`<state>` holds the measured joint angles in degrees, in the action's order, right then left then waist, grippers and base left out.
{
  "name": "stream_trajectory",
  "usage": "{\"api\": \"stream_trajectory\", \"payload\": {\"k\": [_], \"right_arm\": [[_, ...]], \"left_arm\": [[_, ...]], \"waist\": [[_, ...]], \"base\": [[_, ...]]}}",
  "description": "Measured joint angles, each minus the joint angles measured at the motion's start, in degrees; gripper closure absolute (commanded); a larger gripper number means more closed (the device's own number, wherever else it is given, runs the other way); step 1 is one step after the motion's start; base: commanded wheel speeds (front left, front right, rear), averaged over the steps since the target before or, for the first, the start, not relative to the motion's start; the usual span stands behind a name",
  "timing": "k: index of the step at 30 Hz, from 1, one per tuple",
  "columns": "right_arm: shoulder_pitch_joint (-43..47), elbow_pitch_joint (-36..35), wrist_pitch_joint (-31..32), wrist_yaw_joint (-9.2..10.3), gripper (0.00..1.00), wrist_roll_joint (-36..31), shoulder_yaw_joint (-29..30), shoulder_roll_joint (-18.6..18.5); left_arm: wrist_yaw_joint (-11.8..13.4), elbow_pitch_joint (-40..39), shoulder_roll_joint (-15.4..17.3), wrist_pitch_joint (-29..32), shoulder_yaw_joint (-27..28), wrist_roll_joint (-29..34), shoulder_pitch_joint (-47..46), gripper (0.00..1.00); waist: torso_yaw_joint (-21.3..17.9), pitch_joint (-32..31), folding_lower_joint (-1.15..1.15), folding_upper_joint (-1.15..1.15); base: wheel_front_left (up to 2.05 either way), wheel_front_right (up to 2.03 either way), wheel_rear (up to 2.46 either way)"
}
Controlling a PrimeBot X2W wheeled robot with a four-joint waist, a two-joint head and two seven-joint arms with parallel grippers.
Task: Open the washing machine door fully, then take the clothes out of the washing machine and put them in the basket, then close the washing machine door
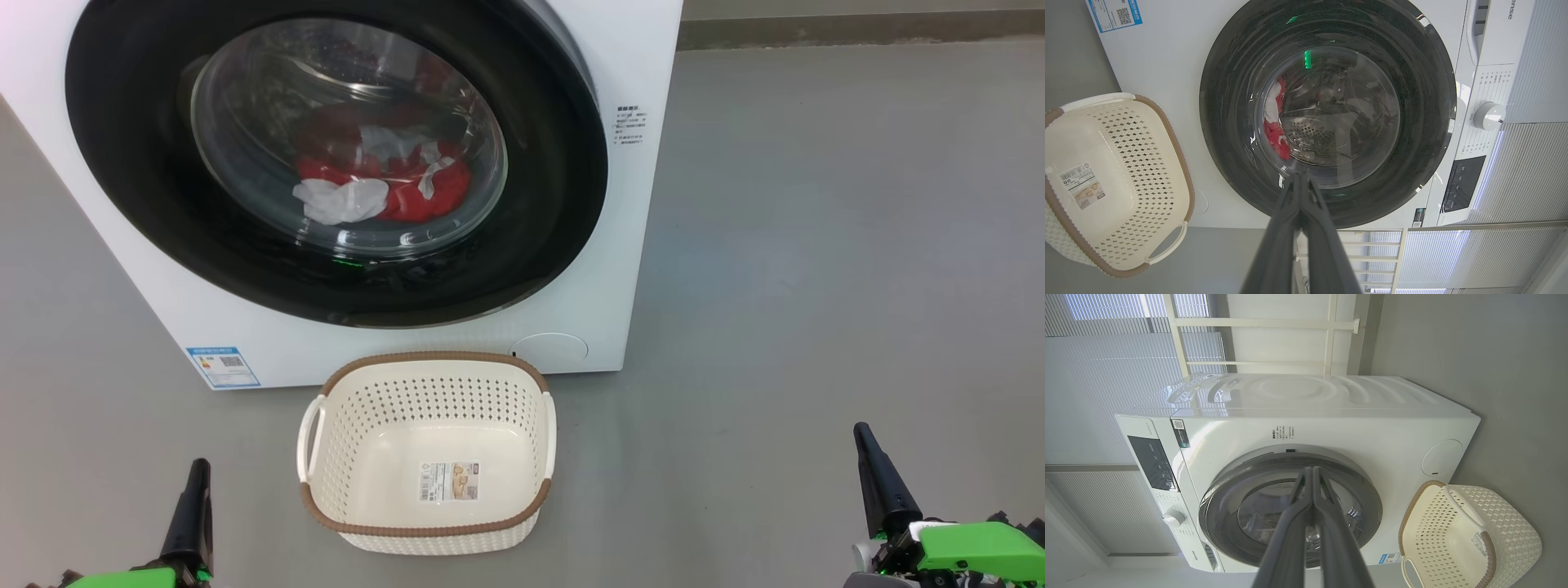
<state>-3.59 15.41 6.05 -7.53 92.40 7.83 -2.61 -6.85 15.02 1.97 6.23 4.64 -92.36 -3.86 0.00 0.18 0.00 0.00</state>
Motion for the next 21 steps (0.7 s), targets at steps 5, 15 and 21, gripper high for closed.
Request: {"api": "stream_trajectory", "payload": {"k": [5,15,21], "right_arm": [[0.00,0.00,0.00,0.00,1.00,0.00,0.00,0.00],[0.00,0.00,0.00,0.00,1.00,0.00,0.00,0.00],[0.00,0.00,0.00,0.00,1.00,0.00,0.00,0.00]], "left_arm": [[0.00,0.00,0.00,0.00,0.00,0.00,0.00,1.00],[0.00,0.00,0.00,0.00,0.00,0.00,0.00,1.00],[0.00,0.00,0.00,0.00,0.00,0.00,0.00,1.00]], "waist": [[0.00,0.00,0.00,0.00],[0.00,0.00,0.00,0.00],[0.00,0.00,0.00,0.00]], "base": [[0.00,0.00,0.00],[0.00,0.00,0.00],[0.00,0.00,0.00]]}}
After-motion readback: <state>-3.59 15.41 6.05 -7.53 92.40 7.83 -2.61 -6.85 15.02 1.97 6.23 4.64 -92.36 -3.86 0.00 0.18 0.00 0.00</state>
